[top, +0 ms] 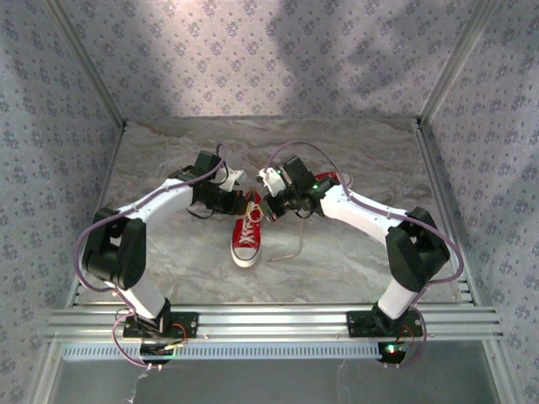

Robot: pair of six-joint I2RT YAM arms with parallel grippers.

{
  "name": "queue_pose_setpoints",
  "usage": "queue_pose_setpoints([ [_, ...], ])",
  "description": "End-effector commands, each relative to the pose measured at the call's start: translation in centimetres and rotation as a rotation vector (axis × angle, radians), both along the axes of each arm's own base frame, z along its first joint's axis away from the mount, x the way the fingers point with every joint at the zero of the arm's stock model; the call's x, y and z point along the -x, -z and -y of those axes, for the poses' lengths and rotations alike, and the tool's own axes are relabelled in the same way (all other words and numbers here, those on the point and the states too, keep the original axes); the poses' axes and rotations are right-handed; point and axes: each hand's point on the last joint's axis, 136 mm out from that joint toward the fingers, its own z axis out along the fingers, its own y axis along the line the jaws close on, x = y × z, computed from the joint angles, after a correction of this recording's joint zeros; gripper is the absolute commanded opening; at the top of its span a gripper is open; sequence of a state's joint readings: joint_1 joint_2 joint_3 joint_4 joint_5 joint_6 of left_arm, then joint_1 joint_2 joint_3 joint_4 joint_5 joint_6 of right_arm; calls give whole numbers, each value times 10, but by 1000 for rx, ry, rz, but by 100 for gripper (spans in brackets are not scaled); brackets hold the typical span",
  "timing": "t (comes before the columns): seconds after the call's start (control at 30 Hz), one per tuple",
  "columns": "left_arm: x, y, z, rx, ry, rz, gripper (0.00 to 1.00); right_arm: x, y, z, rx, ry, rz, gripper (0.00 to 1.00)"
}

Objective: Tie the shoes

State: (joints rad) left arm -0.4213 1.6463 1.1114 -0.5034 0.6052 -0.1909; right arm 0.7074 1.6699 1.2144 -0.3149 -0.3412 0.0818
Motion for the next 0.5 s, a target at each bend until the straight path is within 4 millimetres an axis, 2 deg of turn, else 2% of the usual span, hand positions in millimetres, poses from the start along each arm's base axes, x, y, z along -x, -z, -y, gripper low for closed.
queue_pose_setpoints([
  [0.0, 6, 7, 0, -22, 19, -20, 7, -2, -2, 1, -9, 22, 11, 0],
  [0.17, 4, 6, 0, -25, 13, -13, 21, -4, -3, 0, -17, 28, 14, 0],
  [0.2, 4, 4, 0, -25, 11, -8, 23, 1, 10, 5, 5, 29, -10, 0],
  [0.23, 3, 3, -1, -26, 8, -3, 25, 1, 10, 5, 7, 31, -10, 0],
  [0.47, -12, -21, -8, -33, -59, 96, 41, 0, 11, 6, 10, 36, -10, 0],
])
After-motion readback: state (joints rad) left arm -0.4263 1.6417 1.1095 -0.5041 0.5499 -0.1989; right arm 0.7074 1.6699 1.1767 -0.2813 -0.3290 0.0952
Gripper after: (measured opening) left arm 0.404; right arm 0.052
